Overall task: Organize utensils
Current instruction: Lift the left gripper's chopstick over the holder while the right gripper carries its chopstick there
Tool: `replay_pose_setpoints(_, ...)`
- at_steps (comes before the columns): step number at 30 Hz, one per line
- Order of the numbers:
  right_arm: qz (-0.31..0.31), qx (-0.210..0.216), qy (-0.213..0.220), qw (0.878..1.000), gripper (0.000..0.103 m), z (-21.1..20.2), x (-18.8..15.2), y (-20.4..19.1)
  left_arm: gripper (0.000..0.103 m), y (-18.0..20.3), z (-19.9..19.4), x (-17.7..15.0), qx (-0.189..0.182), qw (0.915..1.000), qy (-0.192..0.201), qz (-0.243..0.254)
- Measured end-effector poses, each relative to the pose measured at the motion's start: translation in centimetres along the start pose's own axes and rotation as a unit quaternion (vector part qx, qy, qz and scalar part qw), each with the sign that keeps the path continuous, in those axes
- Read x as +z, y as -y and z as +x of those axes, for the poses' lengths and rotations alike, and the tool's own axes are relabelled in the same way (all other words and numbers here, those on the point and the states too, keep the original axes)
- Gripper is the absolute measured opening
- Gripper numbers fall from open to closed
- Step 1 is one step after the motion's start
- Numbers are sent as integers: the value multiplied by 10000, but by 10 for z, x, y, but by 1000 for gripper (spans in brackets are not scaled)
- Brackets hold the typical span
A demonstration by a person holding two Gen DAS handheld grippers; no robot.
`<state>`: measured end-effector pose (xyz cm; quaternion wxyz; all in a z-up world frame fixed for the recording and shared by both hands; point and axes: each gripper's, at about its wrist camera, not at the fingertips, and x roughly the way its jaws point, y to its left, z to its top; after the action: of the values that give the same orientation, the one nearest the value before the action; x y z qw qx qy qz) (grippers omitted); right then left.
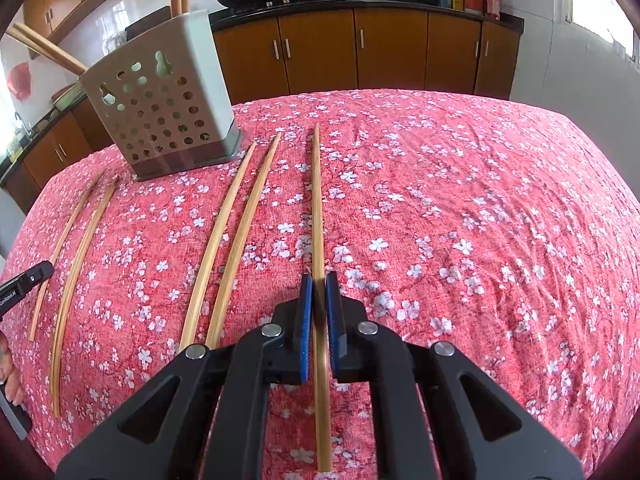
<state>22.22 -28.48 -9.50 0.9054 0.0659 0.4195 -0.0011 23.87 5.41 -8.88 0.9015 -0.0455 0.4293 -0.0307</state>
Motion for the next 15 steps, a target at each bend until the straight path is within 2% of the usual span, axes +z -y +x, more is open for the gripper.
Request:
replay_pose_setpoints(11, 191, 174, 72, 9996, 8, -10, -9, 11, 8, 2, -4, -4, 29, 9999, -72, 64)
replay_pose_setpoints(15, 259, 219, 497, 9982, 8, -35, -7, 19, 8, -1, -17, 4, -32, 10000, 53, 25)
